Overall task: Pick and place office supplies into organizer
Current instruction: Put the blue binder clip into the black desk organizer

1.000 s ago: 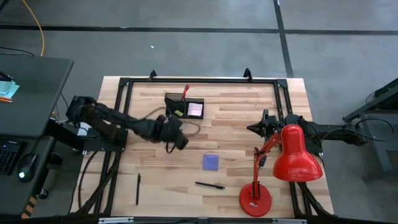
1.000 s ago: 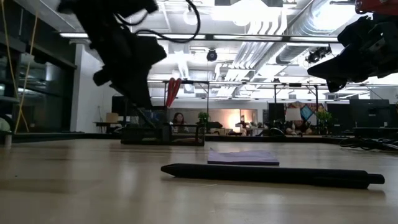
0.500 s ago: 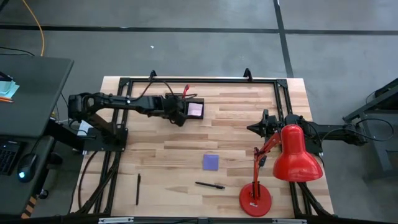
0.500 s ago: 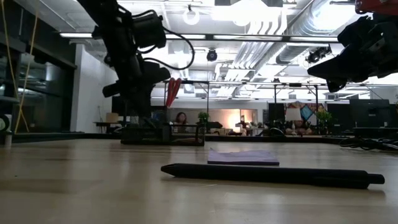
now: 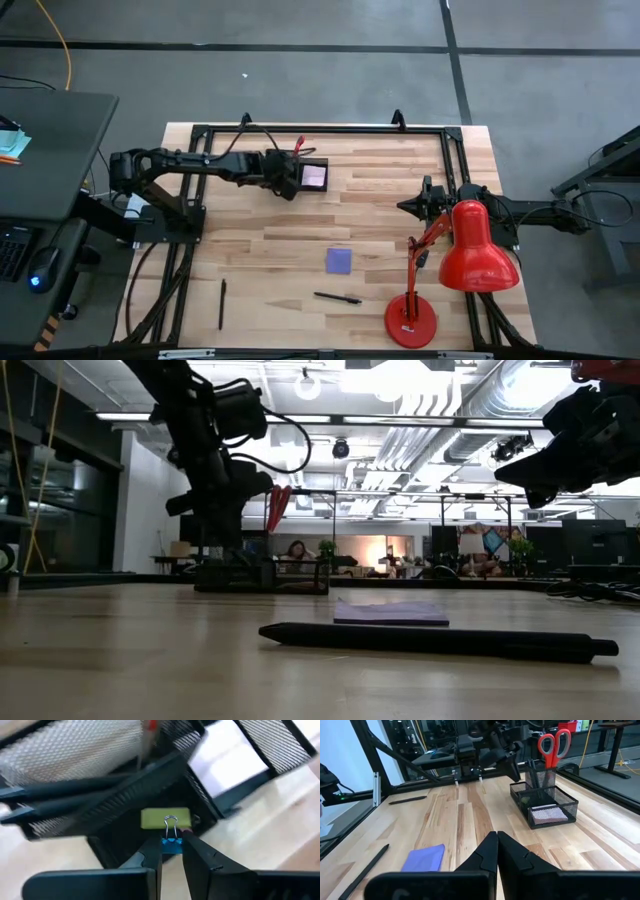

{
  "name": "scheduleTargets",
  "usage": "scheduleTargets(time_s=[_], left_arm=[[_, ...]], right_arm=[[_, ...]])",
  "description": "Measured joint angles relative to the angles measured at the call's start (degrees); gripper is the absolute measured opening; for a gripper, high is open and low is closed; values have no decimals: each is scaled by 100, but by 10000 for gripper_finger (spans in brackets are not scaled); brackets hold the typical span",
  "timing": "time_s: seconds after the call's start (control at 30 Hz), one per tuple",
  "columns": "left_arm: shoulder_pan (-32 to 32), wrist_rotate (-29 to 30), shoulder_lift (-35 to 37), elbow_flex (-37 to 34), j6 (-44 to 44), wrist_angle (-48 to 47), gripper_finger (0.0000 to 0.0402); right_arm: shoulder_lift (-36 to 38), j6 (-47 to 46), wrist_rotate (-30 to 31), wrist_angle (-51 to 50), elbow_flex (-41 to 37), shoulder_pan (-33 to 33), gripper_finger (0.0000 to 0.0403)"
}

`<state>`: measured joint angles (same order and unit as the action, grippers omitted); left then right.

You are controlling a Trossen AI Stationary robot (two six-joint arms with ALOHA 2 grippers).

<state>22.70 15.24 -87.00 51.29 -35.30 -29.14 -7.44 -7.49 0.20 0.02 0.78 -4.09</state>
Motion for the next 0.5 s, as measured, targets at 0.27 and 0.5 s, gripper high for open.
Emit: scheduleTargets(time_s=[0.27,0.5], left_arm=[[-13,75,0,2,195,331,48],[-20,81,0,4,274,376,87]], right_arm=[[0,0,-1,-1,0,1,0],[0,0,-1,-1,0,0,0]])
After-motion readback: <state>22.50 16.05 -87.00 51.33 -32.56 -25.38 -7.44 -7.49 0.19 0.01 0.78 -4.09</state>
